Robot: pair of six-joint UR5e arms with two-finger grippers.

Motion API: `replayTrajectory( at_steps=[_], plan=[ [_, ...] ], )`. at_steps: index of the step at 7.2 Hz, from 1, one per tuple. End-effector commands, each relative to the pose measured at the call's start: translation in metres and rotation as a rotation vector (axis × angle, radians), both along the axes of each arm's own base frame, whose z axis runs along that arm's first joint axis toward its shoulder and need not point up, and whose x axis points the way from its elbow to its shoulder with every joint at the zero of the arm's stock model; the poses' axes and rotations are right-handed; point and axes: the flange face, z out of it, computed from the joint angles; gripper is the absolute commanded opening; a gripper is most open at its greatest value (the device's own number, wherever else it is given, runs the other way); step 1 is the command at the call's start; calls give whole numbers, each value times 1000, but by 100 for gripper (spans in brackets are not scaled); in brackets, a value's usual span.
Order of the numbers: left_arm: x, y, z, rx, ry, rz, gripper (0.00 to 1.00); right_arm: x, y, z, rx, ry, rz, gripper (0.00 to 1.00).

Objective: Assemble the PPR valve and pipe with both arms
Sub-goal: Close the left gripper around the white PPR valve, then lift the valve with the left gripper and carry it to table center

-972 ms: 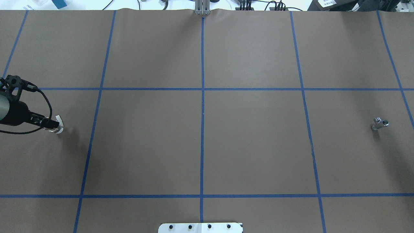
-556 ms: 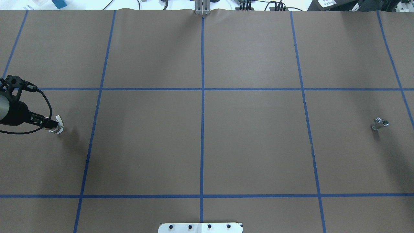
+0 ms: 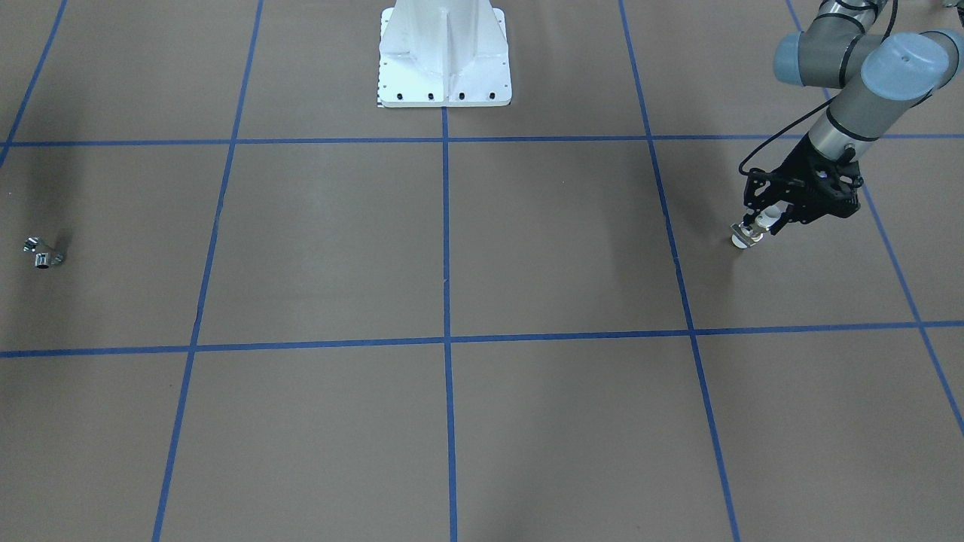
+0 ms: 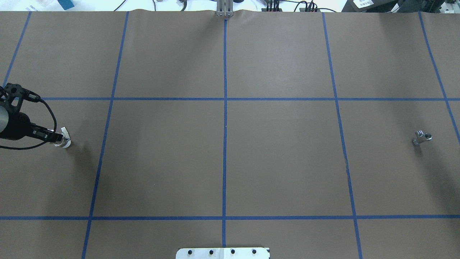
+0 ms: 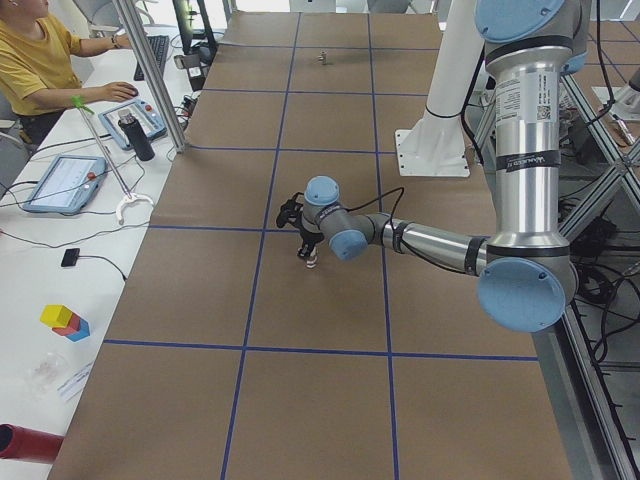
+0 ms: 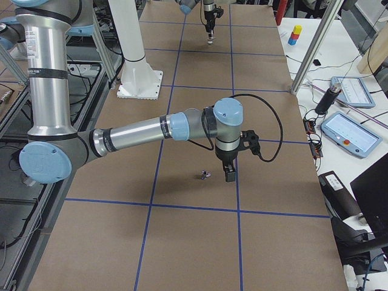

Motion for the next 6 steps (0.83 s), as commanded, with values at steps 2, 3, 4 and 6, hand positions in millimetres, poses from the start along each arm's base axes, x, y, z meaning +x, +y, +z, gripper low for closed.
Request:
replayTrajectory(
  at_steps=[2, 3, 4, 6],
  plan=[
    [14, -21, -68, -31, -18, -12, 0, 0, 0, 0, 0, 0, -1, 100],
    [29, -38, -101, -53, -3, -38, 0, 0, 0, 0, 0, -1, -1, 100],
    [48, -55, -139, -83, 5, -60, 0, 0, 0, 1, -2, -1, -1, 100],
    [132, -59, -222, -104, -49, -57, 0, -3, 1, 5, -11, -3, -6, 100]
  ],
)
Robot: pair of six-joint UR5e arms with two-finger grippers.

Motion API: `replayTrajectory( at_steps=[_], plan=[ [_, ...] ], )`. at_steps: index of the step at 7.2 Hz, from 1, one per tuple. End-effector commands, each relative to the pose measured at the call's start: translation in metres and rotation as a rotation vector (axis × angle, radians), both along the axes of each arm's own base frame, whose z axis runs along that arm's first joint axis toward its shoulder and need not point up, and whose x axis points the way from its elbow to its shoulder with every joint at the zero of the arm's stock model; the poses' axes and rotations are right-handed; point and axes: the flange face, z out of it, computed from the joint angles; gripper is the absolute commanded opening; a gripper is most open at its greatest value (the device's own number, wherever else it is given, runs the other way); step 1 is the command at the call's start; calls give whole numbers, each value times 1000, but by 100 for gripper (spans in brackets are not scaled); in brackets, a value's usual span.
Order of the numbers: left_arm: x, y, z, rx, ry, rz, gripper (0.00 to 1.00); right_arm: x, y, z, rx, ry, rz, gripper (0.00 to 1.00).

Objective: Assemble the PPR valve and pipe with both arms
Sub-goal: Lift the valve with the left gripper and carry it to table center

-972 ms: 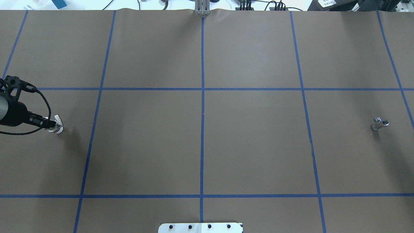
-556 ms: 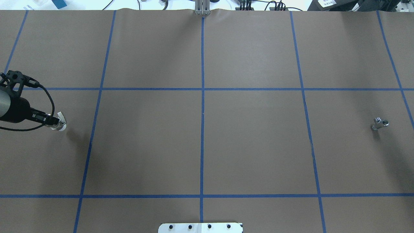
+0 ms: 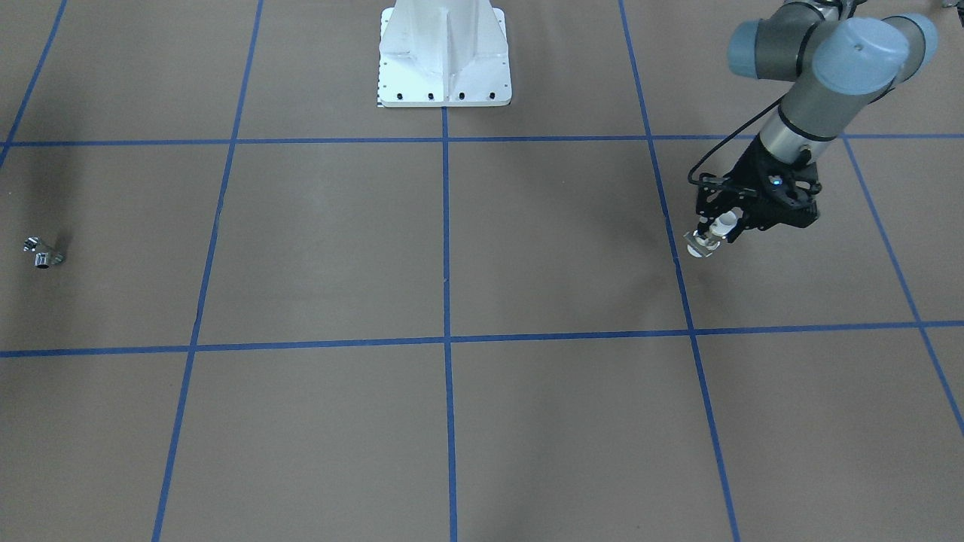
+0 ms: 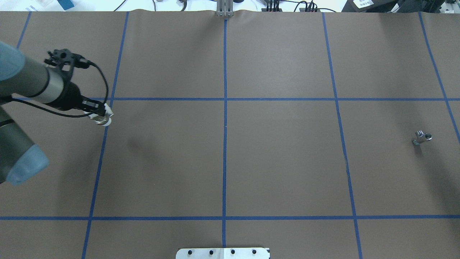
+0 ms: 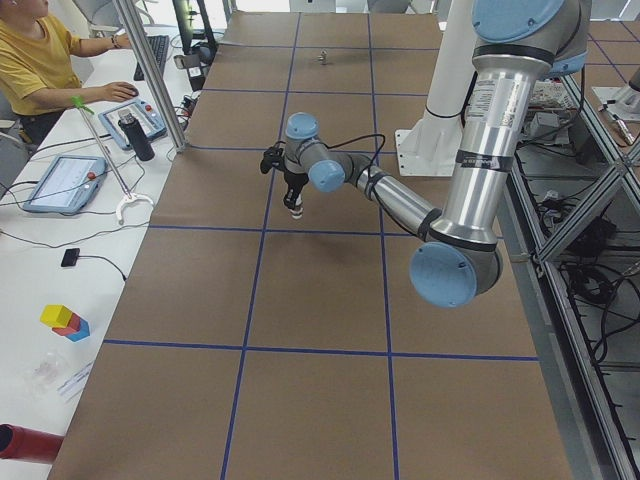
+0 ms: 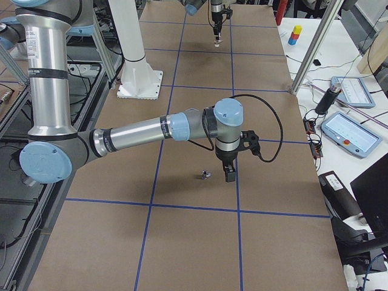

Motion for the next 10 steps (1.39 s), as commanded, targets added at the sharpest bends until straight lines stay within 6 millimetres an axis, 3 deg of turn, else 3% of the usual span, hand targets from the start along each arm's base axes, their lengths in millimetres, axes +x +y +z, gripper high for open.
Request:
replayTrajectory(
  at_steps=[1, 3, 4, 5, 8, 10],
  plan=[
    [96, 1, -94, -66, -43, -16, 0, -1, 0, 3, -7, -1, -3, 100],
    [178, 13, -150, -130, -14, -73, 0, -1, 2, 6, -13, -2, -3, 100],
    [222, 9, -184, -137, -18, -109, 0, -1, 3, 7, -15, -2, -3, 100],
    [250, 4, -203, -162, -21, -116, 0, -1, 3, 7, -15, -2, -3, 100],
    [273, 4, -211, -156, -3, -104, 0, -2, 3, 8, -16, -7, -4, 100],
    [288, 18, -219, -140, -5, -91, 0, -2, 3, 7, -16, -8, -4, 100]
  ],
)
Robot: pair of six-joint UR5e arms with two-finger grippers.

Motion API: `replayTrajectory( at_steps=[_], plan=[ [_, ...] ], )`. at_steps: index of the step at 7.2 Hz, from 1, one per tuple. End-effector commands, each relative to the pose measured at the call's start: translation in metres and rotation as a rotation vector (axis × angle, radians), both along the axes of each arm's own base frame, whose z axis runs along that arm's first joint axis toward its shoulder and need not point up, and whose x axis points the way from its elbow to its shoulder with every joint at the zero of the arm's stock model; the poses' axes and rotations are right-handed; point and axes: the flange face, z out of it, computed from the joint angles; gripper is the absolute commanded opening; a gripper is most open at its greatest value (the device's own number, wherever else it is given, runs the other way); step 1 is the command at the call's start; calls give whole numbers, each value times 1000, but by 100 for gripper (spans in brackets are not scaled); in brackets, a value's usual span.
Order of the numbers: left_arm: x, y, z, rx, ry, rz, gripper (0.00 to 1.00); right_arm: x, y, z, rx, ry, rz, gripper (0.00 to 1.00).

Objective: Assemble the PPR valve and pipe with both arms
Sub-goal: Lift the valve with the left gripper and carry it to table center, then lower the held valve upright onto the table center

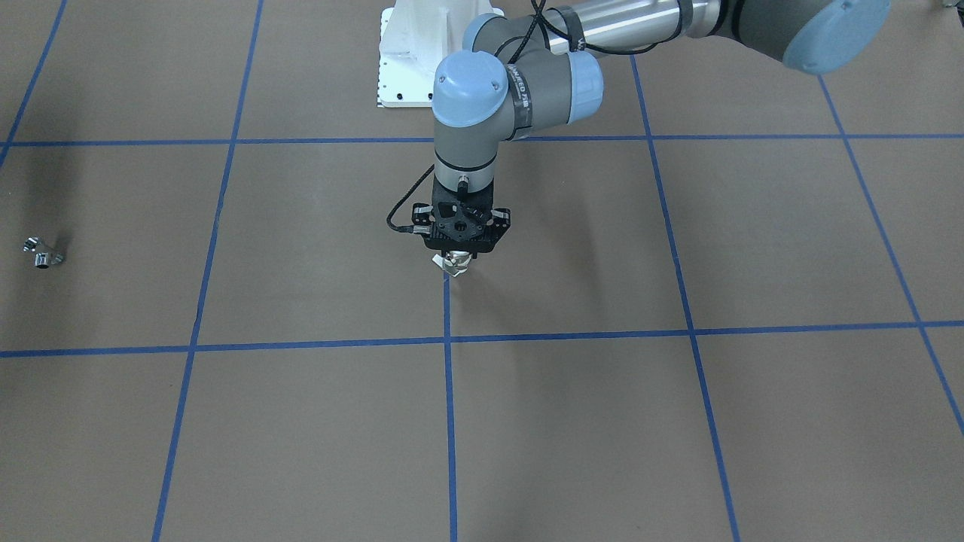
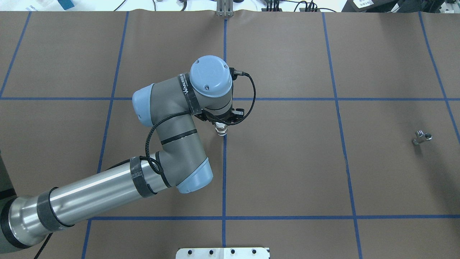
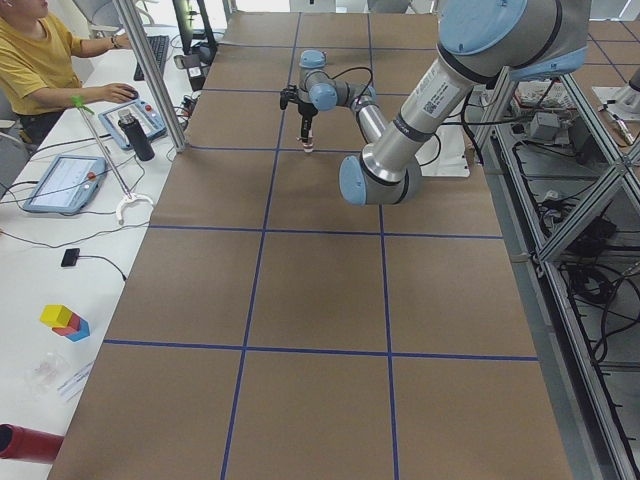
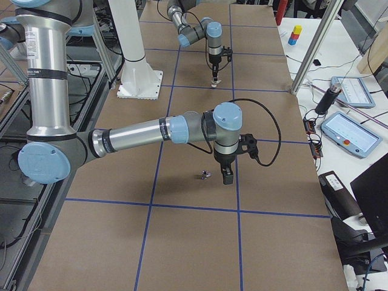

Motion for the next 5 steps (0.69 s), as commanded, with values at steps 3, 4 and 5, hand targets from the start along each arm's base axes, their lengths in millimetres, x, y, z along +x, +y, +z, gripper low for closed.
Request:
replayTrajectory(
  at_steps=[3, 4, 5],
  plan=[
    [11, 10, -3, 13, -5, 11, 25, 0, 0, 0, -1, -1, 0, 100],
    [12, 11, -3, 13, -5, 12, 27, 0, 0, 0, 1, 1, 0, 100],
    [12, 11, -2, 13, -5, 12, 36, 0, 0, 0, -1, -1, 0, 100]
  ],
)
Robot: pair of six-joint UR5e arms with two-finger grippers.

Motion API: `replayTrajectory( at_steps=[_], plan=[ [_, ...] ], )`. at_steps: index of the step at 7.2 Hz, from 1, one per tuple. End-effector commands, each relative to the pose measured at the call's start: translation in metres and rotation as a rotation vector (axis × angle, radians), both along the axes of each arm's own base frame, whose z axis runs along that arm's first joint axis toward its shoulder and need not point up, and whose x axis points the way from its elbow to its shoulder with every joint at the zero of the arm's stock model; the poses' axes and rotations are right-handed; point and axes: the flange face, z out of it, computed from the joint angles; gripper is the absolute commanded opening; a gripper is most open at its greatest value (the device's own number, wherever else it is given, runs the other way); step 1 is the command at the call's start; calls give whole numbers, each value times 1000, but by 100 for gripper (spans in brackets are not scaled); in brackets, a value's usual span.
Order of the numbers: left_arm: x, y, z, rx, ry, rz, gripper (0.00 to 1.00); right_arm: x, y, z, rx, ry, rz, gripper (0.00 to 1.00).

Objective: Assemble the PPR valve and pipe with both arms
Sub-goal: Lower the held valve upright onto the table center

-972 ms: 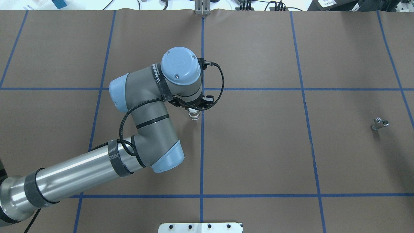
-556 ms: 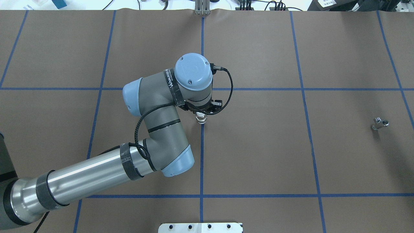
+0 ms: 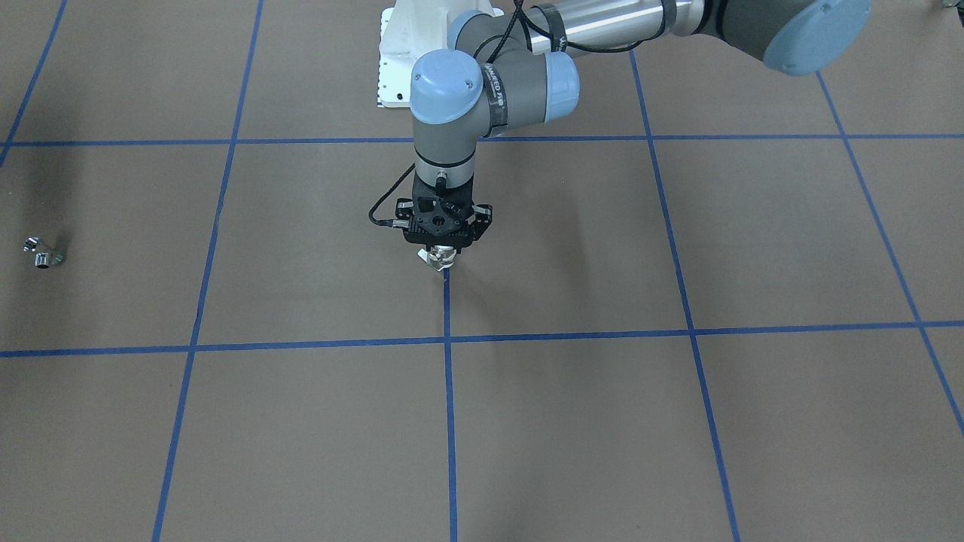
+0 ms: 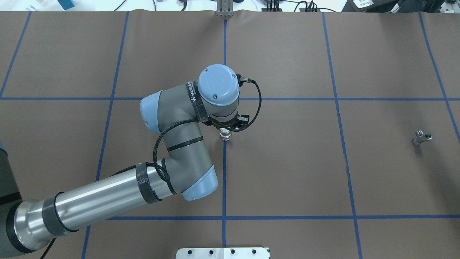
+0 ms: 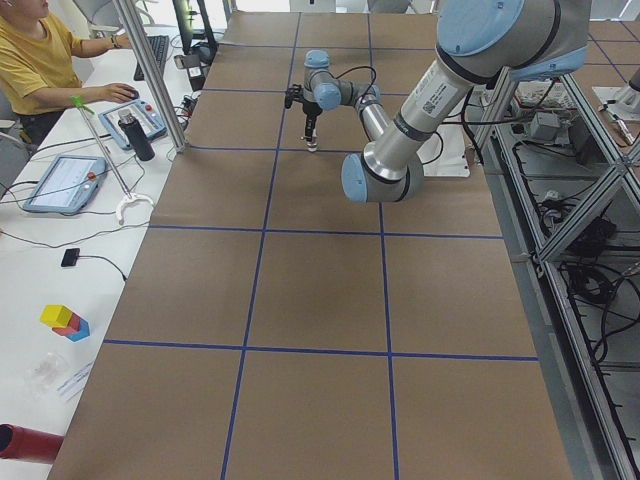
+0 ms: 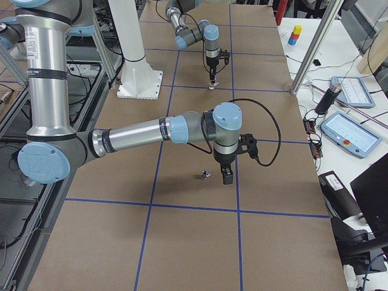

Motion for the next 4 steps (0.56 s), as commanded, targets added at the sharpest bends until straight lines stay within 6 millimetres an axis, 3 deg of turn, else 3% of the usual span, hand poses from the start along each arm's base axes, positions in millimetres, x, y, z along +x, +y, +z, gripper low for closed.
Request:
replayTrajectory(
  at_steps=[1, 3, 4],
  plan=[
    [1, 2, 0, 2, -1, 4, 55, 0, 0, 0, 1, 1, 0, 100],
    [7, 10, -2, 16, 7, 9, 72, 0, 0, 0, 0, 1, -1, 100],
    [3, 11, -7, 27, 23, 9, 93, 0, 0, 0, 2, 1, -1, 100]
  ],
)
